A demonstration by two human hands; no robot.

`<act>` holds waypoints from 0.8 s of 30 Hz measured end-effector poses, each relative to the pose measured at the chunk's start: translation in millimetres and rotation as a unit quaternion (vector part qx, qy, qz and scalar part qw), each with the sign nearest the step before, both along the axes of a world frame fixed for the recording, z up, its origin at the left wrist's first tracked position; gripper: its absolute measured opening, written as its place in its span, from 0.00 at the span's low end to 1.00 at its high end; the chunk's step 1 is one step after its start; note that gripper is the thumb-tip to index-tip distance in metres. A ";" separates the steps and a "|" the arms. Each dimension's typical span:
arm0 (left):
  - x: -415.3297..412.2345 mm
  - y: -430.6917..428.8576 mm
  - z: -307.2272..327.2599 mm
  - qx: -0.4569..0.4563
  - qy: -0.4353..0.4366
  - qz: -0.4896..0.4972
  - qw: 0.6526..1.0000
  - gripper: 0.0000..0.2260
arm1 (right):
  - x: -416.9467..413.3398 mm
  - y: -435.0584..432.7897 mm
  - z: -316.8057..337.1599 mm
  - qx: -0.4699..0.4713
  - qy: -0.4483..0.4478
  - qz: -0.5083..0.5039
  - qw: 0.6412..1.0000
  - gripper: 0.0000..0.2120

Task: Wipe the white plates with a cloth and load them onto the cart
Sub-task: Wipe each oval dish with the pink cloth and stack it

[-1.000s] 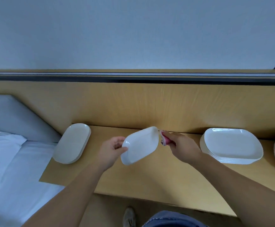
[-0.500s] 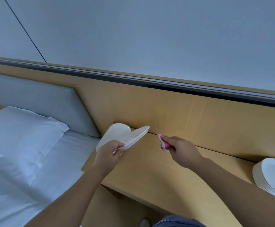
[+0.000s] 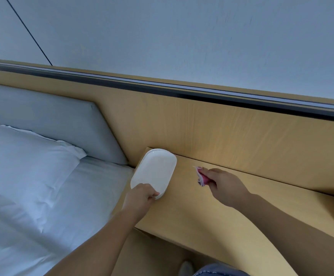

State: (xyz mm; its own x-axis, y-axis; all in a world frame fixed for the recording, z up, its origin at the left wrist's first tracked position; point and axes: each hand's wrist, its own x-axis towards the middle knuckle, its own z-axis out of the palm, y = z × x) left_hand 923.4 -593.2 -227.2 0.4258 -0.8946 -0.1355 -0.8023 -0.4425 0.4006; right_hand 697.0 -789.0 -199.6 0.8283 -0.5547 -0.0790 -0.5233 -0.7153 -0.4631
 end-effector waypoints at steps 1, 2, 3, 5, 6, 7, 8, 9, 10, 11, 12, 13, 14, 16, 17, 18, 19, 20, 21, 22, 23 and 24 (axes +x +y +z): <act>2.8 -1.3 -3.0 0.011 0.007 -0.001 1.000 0.11 | 1.6 0.4 -1.0 -0.002 0.007 0.000 1.000 0.25; 4.8 -2.3 -5.6 0.021 0.015 0.000 1.000 0.11 | 3.2 0.2 -2.3 -0.004 0.015 0.000 1.000 0.25; 6.5 -3.4 -8.5 0.029 0.023 0.002 0.999 0.11 | 4.4 -0.1 -3.0 -0.004 0.019 0.000 1.000 0.25; 9.7 -5.1 -15.4 0.044 0.032 0.000 0.998 0.11 | 5.5 -1.2 -4.7 0.001 0.021 -0.001 1.000 0.26; 11.3 -6.1 -18.3 0.053 0.034 -0.003 0.998 0.11 | 5.5 -1.7 -5.3 0.004 0.021 -0.004 1.000 0.26; 12.9 -6.9 -21.0 0.059 0.034 -0.008 0.998 0.12 | 5.2 -2.5 -5.6 0.006 0.024 -0.006 1.000 0.26; 14.1 -8.1 -22.4 0.064 0.035 -0.011 0.997 0.12 | 4.5 -3.4 -6.1 0.007 0.027 -0.008 1.000 0.27; 15.6 -9.6 -23.4 0.069 0.036 -0.014 0.997 0.11 | 3.8 -4.4 -6.7 0.007 0.028 -0.009 1.000 0.27; 16.7 -11.2 -23.1 0.071 0.035 -0.015 0.997 0.11 | 2.6 -5.7 -7.5 0.008 0.030 -0.010 0.999 0.27; 17.5 -12.8 -22.4 0.074 0.030 -0.014 0.997 0.10 | 1.5 -6.9 -8.2 0.009 0.030 -0.009 0.999 0.27; 17.6 -14.3 -20.3 0.077 0.022 -0.012 0.997 0.11 | 0.3 -8.2 -8.9 0.008 0.032 -0.009 0.999 0.27; 17.2 -16.1 -18.0 0.078 0.011 -0.010 0.997 0.12 | -0.9 -9.3 -9.1 0.006 0.033 -0.009 0.999 0.27; 16.3 -18.4 -15.9 0.079 0.001 -0.008 0.997 0.13 | -2.5 -10.4 -8.6 0.005 0.035 -0.011 0.999 0.26; 12.0 -26.9 -12.9 0.060 0.006 -0.009 0.998 0.14 | -7.4 -12.4 -6.2 0.005 0.032 -0.021 0.999 0.26; 8.4 -33.3 -11.1 0.045 0.021 -0.009 0.999 0.13 | -11.0 -13.4 -4.4 0.005 0.027 -0.028 0.999 0.26; 3.5 -41.6 -8.0 0.033 0.037 -0.014 0.999 0.12 | -16.1 -14.9 -2.3 0.006 0.023 -0.037 0.999 0.26; -2.4 -51.3 -5.4 0.029 0.050 -0.023 0.998 0.11 | -22.7 -16.5 0.6 0.007 0.019 -0.050 0.999 0.26; -9.5 -61.9 -2.5 0.028 0.060 -0.036 0.997 0.11 | -30.8 -18.5 3.4 0.010 0.012 -0.066 0.998 0.26; -17.7 -72.6 0.3 0.031 0.069 -0.049 0.996 0.11 | -40.0 -20.1 6.6 0.010 -0.001 -0.082 0.997 0.25; -26.9 -83.6 3.7 0.028 0.078 -0.064 0.995 0.10 | -50.3 -21.5 9.4 0.006 -0.017 -0.099 0.995 0.23; -37.2 -94.3 5.8 0.023 0.087 -0.075 0.993 0.10 | -61.7 -22.2 12.3 0.000 -0.032 -0.116 0.993 0.21; -48.3 -105.1 8.1 0.014 0.100 -0.082 0.992 0.11 | -74.3 -22.8 15.0 -0.005 -0.045 -0.135 0.990 0.18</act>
State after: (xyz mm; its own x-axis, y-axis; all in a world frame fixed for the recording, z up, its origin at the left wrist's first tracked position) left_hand 875.0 -698.3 -219.1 0.2367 -0.9443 -0.2288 -0.7707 -0.3259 0.5476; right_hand 622.7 -811.8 -184.5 0.6529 -0.7574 -0.0049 -0.6527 -0.5593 -0.5110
